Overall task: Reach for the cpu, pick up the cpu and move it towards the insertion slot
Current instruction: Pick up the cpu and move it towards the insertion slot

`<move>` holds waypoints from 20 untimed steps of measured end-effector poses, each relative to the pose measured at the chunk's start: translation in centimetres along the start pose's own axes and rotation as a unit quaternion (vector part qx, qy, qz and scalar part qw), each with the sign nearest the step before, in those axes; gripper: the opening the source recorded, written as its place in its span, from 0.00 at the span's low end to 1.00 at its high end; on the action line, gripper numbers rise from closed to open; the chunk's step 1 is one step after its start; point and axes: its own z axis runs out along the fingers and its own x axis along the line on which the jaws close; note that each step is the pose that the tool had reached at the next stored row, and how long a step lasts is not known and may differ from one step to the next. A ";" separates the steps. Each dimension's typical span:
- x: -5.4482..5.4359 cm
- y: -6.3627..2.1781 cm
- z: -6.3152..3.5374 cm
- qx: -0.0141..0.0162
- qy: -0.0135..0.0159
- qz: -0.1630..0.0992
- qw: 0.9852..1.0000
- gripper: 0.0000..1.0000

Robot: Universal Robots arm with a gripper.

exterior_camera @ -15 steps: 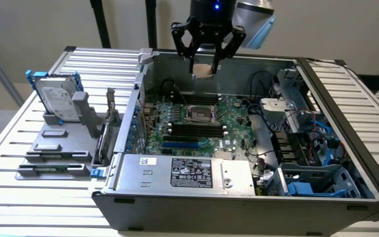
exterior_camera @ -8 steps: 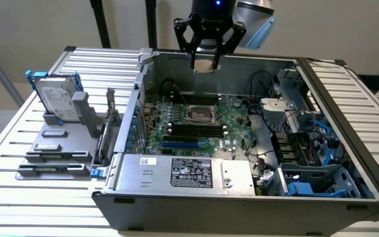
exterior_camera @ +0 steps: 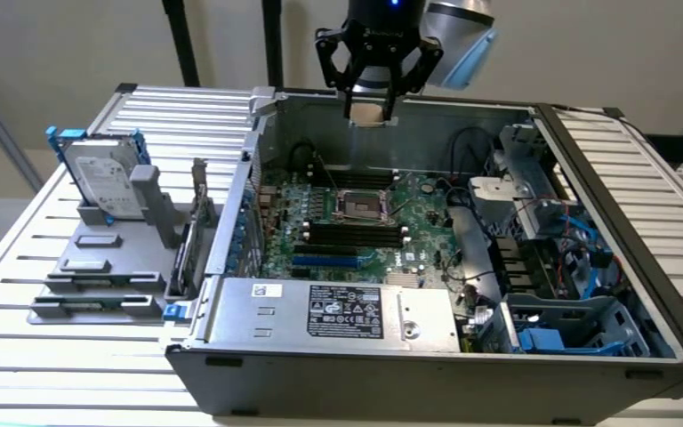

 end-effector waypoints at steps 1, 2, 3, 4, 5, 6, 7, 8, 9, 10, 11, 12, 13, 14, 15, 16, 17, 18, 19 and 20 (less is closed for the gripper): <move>-0.1 0.01 0.00 0.001 0.000 0.002 1.000 0.54; -0.2 0.02 0.00 0.002 0.000 0.004 1.000 0.54; -0.3 0.03 0.00 0.003 0.000 0.006 1.000 0.54; -0.4 0.03 0.00 0.004 0.000 0.008 1.000 0.54; -0.5 0.03 -0.01 0.005 0.000 0.011 1.000 0.54; -0.5 0.03 -0.01 0.006 0.000 0.014 1.000 0.54; -0.6 0.05 -0.01 0.006 0.000 0.016 1.000 0.54; -0.6 0.10 0.00 0.007 0.000 0.018 1.000 0.54; -0.6 0.19 0.00 0.008 0.000 0.019 1.000 0.54; -0.6 0.32 0.01 0.008 0.000 0.019 1.000 0.54; -0.7 0.48 0.02 0.009 0.000 0.019 1.000 0.54; -0.7 0.68 0.04 0.009 0.000 0.020 1.000 0.54; -0.7 0.89 0.05 0.010 0.000 0.020 1.000 0.54; -0.8 1.09 0.07 0.010 0.000 0.020 1.000 0.54; -0.8 1.29 0.08 0.010 0.000 0.020 1.000 0.54; -0.8 1.45 0.09 0.010 0.000 0.020 1.000 0.54; -0.8 1.46 0.09 0.010 0.000 0.020 1.000 0.54; -0.8 1.46 0.09 0.010 0.000 0.020 1.000 0.54; -0.8 1.46 0.09 0.010 0.000 0.020 1.000 0.54; -0.8 1.46 0.09 0.010 0.000 0.020 1.000 0.54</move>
